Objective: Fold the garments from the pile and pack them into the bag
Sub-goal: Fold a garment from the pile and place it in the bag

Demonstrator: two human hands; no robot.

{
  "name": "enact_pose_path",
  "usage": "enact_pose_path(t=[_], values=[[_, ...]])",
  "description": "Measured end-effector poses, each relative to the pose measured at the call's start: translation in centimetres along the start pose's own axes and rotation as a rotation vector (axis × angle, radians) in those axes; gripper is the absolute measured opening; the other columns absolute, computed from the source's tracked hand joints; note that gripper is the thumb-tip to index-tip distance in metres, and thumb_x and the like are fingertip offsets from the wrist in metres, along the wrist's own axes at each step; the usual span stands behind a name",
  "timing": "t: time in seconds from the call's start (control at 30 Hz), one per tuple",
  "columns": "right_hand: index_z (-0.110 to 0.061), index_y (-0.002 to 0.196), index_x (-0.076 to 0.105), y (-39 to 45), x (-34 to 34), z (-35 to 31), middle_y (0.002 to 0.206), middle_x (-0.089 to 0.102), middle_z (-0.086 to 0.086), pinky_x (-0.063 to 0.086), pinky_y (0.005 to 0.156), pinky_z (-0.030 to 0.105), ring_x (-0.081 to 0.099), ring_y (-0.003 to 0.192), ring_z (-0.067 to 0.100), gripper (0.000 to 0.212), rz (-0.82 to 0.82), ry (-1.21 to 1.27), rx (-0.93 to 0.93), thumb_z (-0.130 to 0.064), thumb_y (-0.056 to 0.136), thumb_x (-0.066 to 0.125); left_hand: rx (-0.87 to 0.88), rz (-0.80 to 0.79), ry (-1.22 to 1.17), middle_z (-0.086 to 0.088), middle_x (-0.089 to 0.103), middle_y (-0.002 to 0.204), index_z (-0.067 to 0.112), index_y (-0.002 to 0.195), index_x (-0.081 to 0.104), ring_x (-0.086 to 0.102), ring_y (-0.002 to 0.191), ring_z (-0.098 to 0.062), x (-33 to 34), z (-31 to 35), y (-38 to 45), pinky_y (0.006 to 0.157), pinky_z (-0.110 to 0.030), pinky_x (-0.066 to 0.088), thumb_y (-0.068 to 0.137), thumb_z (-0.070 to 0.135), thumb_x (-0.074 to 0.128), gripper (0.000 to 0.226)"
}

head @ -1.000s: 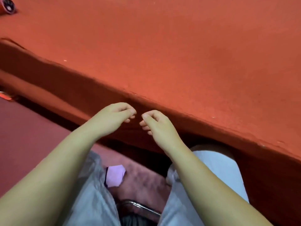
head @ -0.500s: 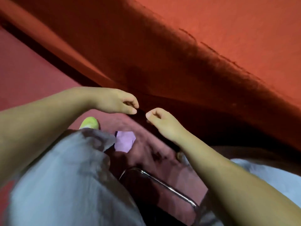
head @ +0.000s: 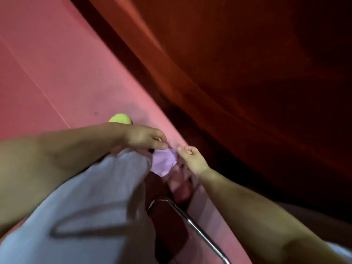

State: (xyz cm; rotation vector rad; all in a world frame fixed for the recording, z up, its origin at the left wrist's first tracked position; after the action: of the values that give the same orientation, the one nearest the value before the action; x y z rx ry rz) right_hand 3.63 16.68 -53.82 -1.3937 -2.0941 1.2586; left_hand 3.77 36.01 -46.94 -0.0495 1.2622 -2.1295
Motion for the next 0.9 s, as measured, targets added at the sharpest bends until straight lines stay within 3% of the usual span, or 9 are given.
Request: enact_pose_path(t=[0.1,0.23,0.33,0.4,0.53,0.63,0.73,0.8,0.9], values=[[-0.021,0.111,0.043,1.4,1.1,2.6,0.094,0.057,-0.002,0.046,0.070,0.022,0.056,0.081,0.011,0.036,0.034,0.115,0.178,-0.034,0.087,0.067,-0.011,0.040,0.026,0.009,0.061,0.110,0.050,0.093,0.054,0.061,0.104,-0.020,-0.3,-1.1,0.9,0.095,-0.043,0.049,0.071,0.075,0.056,0.033],[-0.017,0.106,0.051,4.7,4.2,6.5,0.097,0.065,0.006,0.045,0.064,0.025,0.058,0.074,0.014,0.048,0.020,0.133,0.253,-0.049,0.077,0.071,0.012,-0.008,-0.051,0.012,0.057,0.105,0.030,0.112,0.058,0.055,0.102,-0.010,0.6,-1.3,2.2,0.088,-0.015,0.042,0.093,0.040,0.054,0.022],[-0.007,0.107,0.057,6.9,6.2,8.2,0.106,0.066,0.014,0.052,0.091,0.041,0.064,0.093,0.024,0.048,0.033,0.194,0.226,-0.039,0.076,0.076,-0.020,-0.028,-0.185,0.004,0.058,0.112,0.022,0.116,0.056,0.053,0.104,-0.012,0.8,-2.0,2.8,0.088,-0.020,0.040,0.094,0.038,0.052,0.027],[-0.004,0.105,0.056,7.6,6.7,8.2,0.109,0.065,0.018,0.049,0.096,0.044,0.064,0.099,0.030,0.042,0.061,0.212,0.189,-0.031,0.078,0.075,-0.058,-0.029,-0.287,0.003,0.059,0.115,0.019,0.123,0.056,0.056,0.095,-0.008,1.1,-2.7,3.0,0.073,-0.011,0.045,0.091,0.028,0.061,0.034],[0.006,0.098,0.067,6.5,7.1,5.3,0.105,0.067,0.026,0.049,0.090,0.039,0.064,0.093,0.032,0.020,-0.033,0.269,0.099,-0.009,0.087,0.061,-0.118,0.024,-0.406,0.006,0.059,0.098,0.014,0.125,0.056,0.055,0.073,0.003,1.3,-3.7,3.5,0.047,-0.004,0.040,0.087,0.011,0.065,0.039],[0.006,0.087,0.068,5.0,6.0,3.0,0.082,0.062,0.018,0.046,0.070,0.037,0.056,0.075,0.026,0.020,0.021,0.325,0.082,-0.014,0.086,0.067,-0.131,0.051,-0.461,0.005,0.059,0.098,0.014,0.120,0.056,0.057,0.076,-0.002,0.3,-3.6,3.0,0.054,-0.007,0.046,0.088,0.012,0.065,0.033],[-0.009,0.075,0.068,2.4,4.2,0.3,0.074,0.059,0.008,0.044,0.065,0.032,0.053,0.070,0.021,0.011,0.079,0.389,0.003,-0.012,0.085,0.067,-0.081,0.112,-0.317,-0.002,0.063,0.100,0.020,0.101,0.062,0.060,0.084,-0.016,-1.3,-2.5,1.5,0.076,-0.026,0.050,0.093,0.045,0.051,0.029],[-0.015,0.068,0.066,-0.3,2.3,-1.7,0.074,0.060,0.007,0.045,0.070,0.035,0.053,0.073,0.020,0.018,0.108,0.444,-0.081,-0.009,0.084,0.067,-0.044,0.124,-0.293,-0.001,0.060,0.083,0.021,0.085,0.061,0.054,0.068,-0.015,-2.0,-0.5,0.0,0.065,-0.029,0.048,0.093,0.052,0.045,0.036],[-0.013,0.068,0.062,-4.9,-0.2,-5.0,0.072,0.057,0.005,0.044,0.066,0.030,0.050,0.066,0.015,0.020,0.121,0.522,-0.203,-0.004,0.087,0.064,0.039,0.140,-0.346,-0.007,0.048,0.083,0.006,0.093,0.059,0.042,0.074,-0.018,-2.7,3.3,-2.3,0.058,-0.022,0.036,0.098,0.037,0.044,0.035]])
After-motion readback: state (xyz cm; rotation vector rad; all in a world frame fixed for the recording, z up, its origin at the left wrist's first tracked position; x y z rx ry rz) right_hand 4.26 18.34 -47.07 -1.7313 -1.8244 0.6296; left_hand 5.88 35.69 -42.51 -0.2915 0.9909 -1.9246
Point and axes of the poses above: each hand's wrist, its own y-axis towards the middle knuckle, its own x-axis out of the palm, z = x × y, the point moved 5 cm from there along y, towards the middle knuckle
